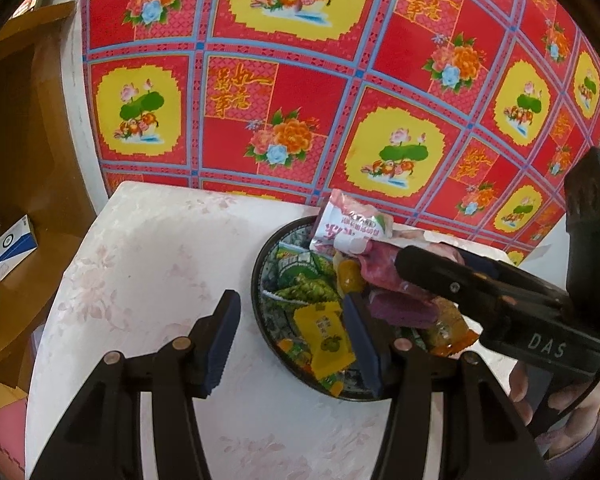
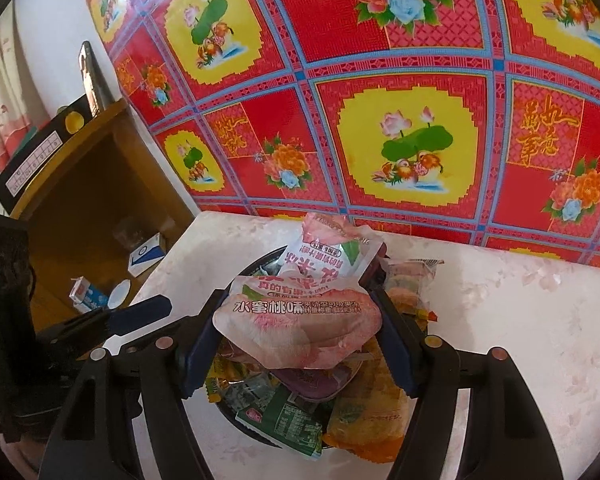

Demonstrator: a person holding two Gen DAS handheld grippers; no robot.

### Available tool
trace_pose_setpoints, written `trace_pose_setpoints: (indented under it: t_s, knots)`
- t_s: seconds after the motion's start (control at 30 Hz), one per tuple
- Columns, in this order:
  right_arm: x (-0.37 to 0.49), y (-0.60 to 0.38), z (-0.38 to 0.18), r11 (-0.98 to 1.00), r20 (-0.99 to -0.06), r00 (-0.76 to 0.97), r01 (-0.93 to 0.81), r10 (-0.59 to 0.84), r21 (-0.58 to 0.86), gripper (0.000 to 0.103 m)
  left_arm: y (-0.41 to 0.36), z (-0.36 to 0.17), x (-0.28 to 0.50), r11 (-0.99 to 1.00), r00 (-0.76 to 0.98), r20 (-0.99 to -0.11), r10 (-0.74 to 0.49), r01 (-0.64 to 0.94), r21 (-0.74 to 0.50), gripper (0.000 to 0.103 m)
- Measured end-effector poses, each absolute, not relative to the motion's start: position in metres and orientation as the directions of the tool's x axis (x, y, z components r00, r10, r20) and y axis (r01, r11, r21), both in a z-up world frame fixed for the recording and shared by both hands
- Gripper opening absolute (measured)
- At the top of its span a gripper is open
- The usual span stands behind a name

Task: Organize snacks
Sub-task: 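Lower the pink juice pouch onto the pile and open the right gripper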

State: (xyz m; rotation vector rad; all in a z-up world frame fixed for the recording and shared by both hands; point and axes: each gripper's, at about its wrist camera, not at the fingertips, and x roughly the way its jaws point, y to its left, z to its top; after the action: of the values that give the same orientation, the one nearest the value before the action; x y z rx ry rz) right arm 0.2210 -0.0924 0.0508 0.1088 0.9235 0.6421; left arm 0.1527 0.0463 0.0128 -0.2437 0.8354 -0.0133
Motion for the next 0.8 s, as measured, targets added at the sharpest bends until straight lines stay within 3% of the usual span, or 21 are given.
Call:
trace_pose_setpoints:
  t_s: [0.63,0.8]
  knots:
    - [0.213,-0.091,0.047,0.822,-0.722,0.44,-0.468,0.535,0.325,0.072,0.05,0.01,0.149,0.969,0.666,-0.738,-0.11,-0.093,-0.228,0.056]
    - [0.209,-0.097,0.054,0.829,-0.707,0.466,-0.458,0.532,0.321,0.085,0.049,0.013,0.146,0.969,0.668,-0.736,-0.112,-0.091,-0.23,0.056]
